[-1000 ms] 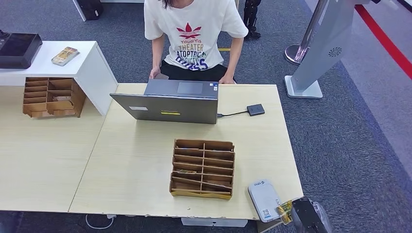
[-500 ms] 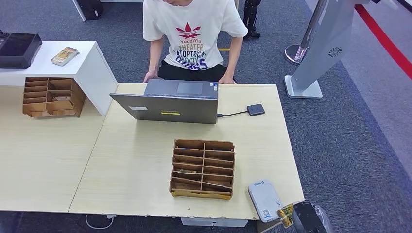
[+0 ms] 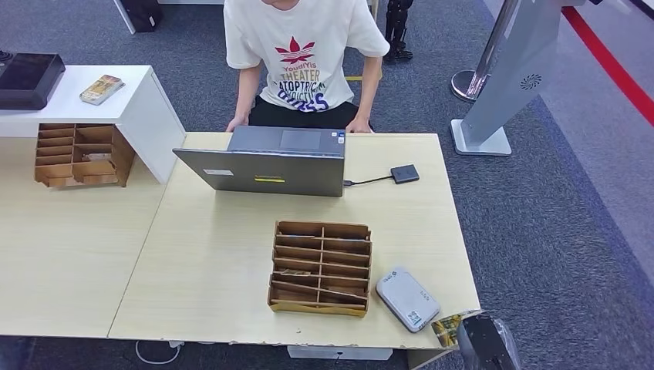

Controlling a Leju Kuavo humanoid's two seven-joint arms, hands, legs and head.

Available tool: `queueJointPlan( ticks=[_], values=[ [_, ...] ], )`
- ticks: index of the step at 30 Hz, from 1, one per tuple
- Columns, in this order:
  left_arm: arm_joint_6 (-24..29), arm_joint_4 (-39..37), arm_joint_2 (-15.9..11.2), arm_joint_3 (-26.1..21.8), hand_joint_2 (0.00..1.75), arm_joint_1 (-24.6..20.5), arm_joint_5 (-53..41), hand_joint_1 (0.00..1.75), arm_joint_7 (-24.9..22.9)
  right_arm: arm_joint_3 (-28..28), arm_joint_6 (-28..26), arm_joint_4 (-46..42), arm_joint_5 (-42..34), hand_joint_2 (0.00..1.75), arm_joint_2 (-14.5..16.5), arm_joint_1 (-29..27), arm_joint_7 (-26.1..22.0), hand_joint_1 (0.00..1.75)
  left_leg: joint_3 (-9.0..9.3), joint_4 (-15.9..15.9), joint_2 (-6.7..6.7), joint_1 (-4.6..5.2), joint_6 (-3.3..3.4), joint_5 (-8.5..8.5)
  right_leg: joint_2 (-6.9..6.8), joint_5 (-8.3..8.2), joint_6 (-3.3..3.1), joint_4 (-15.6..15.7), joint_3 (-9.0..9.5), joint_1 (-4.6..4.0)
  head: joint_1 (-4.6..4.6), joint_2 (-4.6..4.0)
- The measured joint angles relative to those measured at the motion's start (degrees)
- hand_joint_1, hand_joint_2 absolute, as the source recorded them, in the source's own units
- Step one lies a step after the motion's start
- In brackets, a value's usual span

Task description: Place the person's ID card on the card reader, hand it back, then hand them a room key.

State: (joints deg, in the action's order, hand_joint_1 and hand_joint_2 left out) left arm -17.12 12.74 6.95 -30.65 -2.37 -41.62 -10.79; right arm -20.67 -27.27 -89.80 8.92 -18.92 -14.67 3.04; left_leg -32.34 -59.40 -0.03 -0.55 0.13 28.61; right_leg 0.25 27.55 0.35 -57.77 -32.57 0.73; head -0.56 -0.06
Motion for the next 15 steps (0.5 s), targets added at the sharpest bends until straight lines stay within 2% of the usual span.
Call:
queueJointPlan(
  ticks=[7, 15],
  values=[
    [-0.01, 0.00, 0.03, -0.74, 1.75, 0.04, 0.45, 0.00, 0.08, 5.19, -4.03, -2.73, 0.09, 1.75, 9.28, 2.20, -9.42, 1.75, -0.01, 0.01, -0.09, -0.01, -0.05, -0.04, -0.07, 0.01, -0.01, -0.04, 0.00, -0.01, -0.01, -0.01],
    [-0.01, -0.01, 0.13, -1.38, 1.75, 0.07, 0.27, 0.00, 0.08, 9.36, -6.10, -7.07, 0.08, 1.75, 15.78, 2.32, -14.88, 1.75, -0.05, 0.00, -0.09, 0.00, -0.04, -0.03, -0.07, 0.02, 0.00, -0.03, -0.01, 0.01, -0.01, -0.01]
  ],
)
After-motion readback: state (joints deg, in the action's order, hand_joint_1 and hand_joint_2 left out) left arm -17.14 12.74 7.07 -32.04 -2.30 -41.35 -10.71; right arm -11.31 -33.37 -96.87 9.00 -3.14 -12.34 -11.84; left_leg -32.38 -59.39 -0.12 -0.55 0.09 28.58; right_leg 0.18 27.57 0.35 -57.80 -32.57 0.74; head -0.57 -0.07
